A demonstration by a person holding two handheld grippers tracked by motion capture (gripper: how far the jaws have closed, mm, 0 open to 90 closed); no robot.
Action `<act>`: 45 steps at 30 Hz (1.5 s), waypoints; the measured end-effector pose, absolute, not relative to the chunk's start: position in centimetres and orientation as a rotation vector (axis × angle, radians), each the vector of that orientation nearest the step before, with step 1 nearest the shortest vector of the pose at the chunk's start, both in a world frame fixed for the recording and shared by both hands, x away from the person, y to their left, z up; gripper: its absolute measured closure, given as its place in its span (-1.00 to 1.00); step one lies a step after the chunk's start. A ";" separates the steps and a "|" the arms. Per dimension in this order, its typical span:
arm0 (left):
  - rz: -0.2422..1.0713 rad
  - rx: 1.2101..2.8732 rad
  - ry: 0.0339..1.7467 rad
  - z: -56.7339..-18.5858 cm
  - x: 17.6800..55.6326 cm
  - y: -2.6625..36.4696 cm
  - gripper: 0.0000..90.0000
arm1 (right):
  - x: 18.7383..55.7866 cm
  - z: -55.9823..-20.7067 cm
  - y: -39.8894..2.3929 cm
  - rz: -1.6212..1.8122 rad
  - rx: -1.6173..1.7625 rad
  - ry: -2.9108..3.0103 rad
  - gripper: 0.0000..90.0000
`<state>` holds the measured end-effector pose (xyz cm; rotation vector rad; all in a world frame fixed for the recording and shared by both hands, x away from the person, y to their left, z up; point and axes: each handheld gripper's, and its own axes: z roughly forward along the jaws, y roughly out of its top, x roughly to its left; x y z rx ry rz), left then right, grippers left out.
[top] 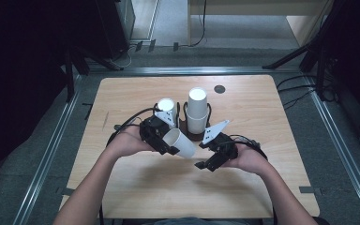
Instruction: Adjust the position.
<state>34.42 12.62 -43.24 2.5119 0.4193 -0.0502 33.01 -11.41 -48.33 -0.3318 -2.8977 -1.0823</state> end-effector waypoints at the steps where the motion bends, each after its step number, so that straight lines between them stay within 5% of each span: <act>1: -0.052 2.515 0.418 -43.3 34.4 12.4 -0.38 | 33.0 -48.4 -11.4 -1.083 -0.330 -2.898 -0.51; 21: -0.070 2.579 0.315 -44.1 33.1 9.0 -0.39 | 32.8 -48.5 -10.4 -1.089 -0.306 -2.891 -0.49; 31: -0.068 2.576 0.307 -44.2 32.9 8.5 -0.42 | 32.6 -48.3 -10.0 -1.109 -0.259 -2.860 -0.26; 45: -0.086 2.535 0.367 -44.7 33.1 9.0 -0.72 | 32.7 -47.9 -10.4 -1.136 -0.265 -2.861 -0.26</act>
